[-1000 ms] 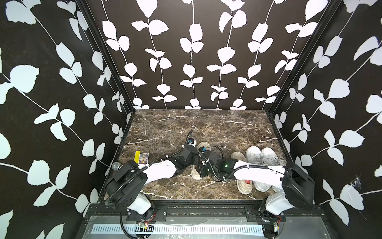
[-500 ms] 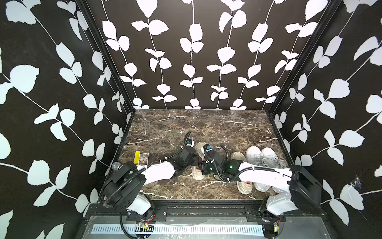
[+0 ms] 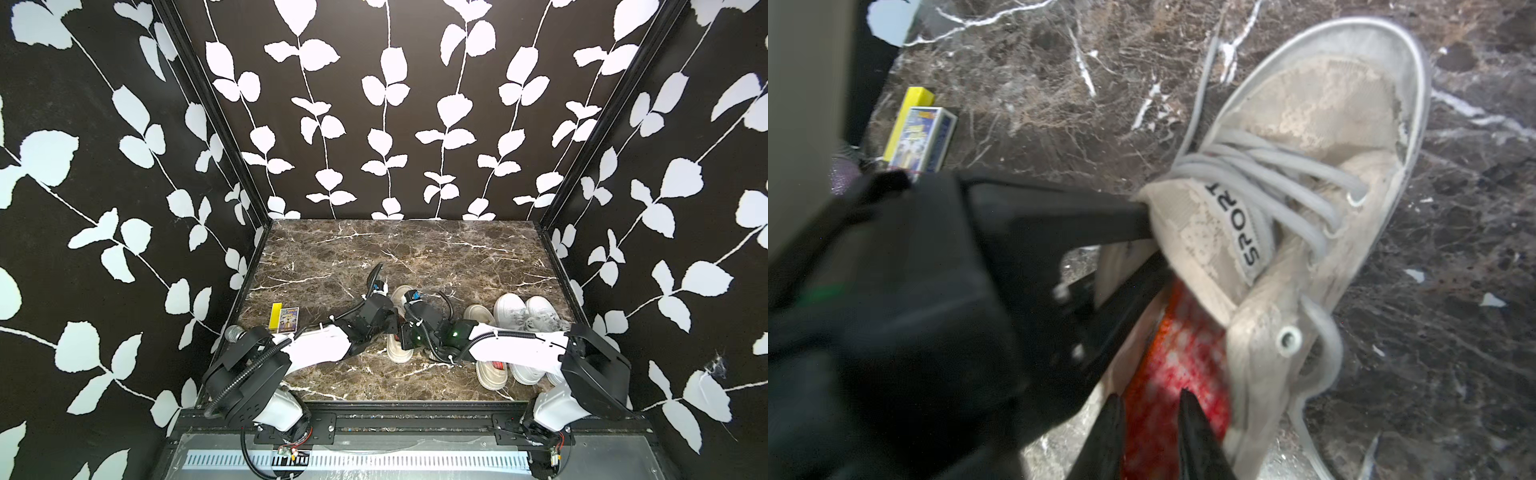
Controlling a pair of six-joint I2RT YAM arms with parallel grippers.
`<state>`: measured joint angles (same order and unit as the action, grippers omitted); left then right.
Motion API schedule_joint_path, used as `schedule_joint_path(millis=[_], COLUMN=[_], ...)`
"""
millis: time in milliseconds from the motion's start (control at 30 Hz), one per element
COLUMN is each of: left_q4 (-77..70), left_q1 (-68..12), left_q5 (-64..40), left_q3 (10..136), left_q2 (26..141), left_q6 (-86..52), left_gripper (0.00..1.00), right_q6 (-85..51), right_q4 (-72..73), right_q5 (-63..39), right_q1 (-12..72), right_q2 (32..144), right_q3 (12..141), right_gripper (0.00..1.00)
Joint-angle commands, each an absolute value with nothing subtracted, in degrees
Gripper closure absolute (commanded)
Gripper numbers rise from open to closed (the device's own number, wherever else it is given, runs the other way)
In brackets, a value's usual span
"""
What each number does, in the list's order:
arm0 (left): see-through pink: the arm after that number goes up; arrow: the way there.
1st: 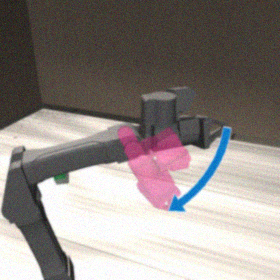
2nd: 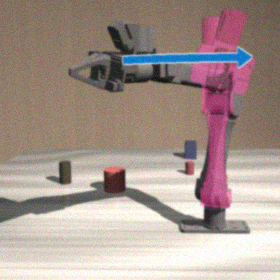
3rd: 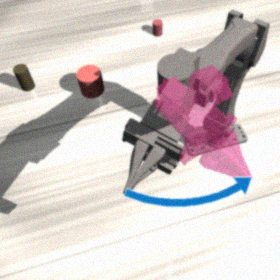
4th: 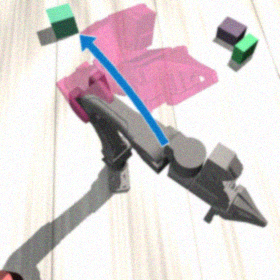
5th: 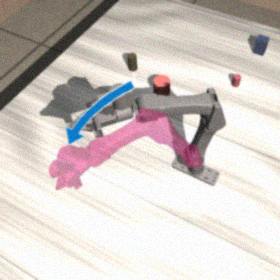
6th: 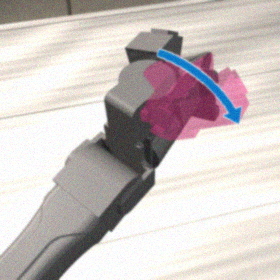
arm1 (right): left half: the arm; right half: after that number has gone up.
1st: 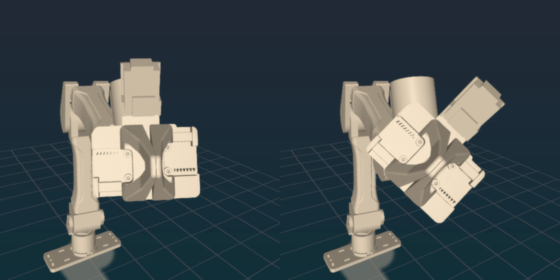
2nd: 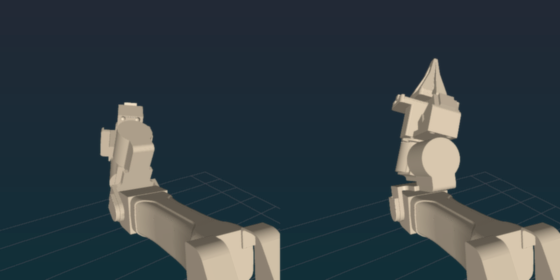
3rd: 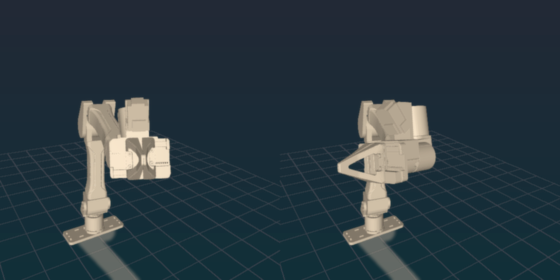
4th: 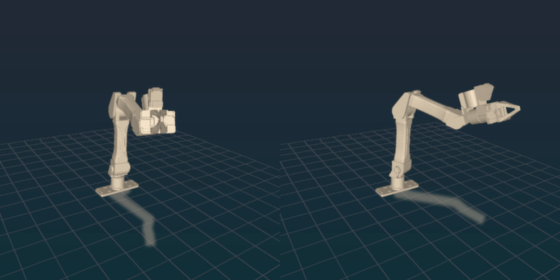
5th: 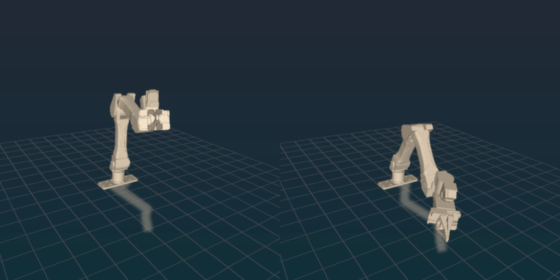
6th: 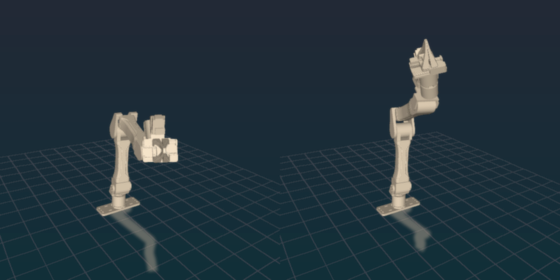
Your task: Remove the insole from the shoe
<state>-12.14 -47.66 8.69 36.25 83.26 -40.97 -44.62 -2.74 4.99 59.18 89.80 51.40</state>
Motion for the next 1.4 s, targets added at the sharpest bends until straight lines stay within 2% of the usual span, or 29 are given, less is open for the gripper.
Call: schedule_joint_path(millis=[0, 100, 200, 500, 700, 867, 1133, 1367], left_q4=[-14.5, -14.6, -14.7, -16.3, -16.8, -17.9, -19.3, -25.8], left_q1=[-47.6, -47.5, -47.5, -47.5, -47.5, -47.5, -47.1, -44.2], left_q5=[7.7, 7.9, 7.9, 5.9, 6.0, 5.9, 6.8, 3.8], left_q3=[35.5, 34.9, 34.4, 33.1, 32.0, 31.0, 29.4, 25.1], left_q2=[80.1, 79.6, 79.3, 79.4, 78.7, 78.5, 78.0, 79.1], left_q6=[-43.0, -43.0, -43.1, -43.1, -43.2, -43.7, -45.1, -49.4], left_gripper=[1.00, 1.00, 1.00, 1.00, 1.00, 1.00, 1.00, 1.00], right_q6=[-47.9, -49.9, -50.1, -46.7, -47.5, -48.2, -49.6, -51.7], right_q4=[-5.6, -10.6, -15.0, -18.2, -22.0, -24.6, -24.0, -28.9], right_q5=[10.9, 14.9, 17.7, 13.7, 13.7, 13.8, 8.6, 12.3], right_q1=[58.6, 57.6, 56.9, 56.6, 55.6, 55.2, 54.3, 54.4], right_q2=[90.7, 90.7, 90.9, 98.0, 101.6, 103.6, 109.0, 112.7], right_q3=[53.3, 53.1, 54.2, 60.6, 63.2, 64.5, 65.7, 68.1], right_gripper=[0.76, 0.76, 0.71, 0.60, 0.57, 0.48, 0.50, 0.56])
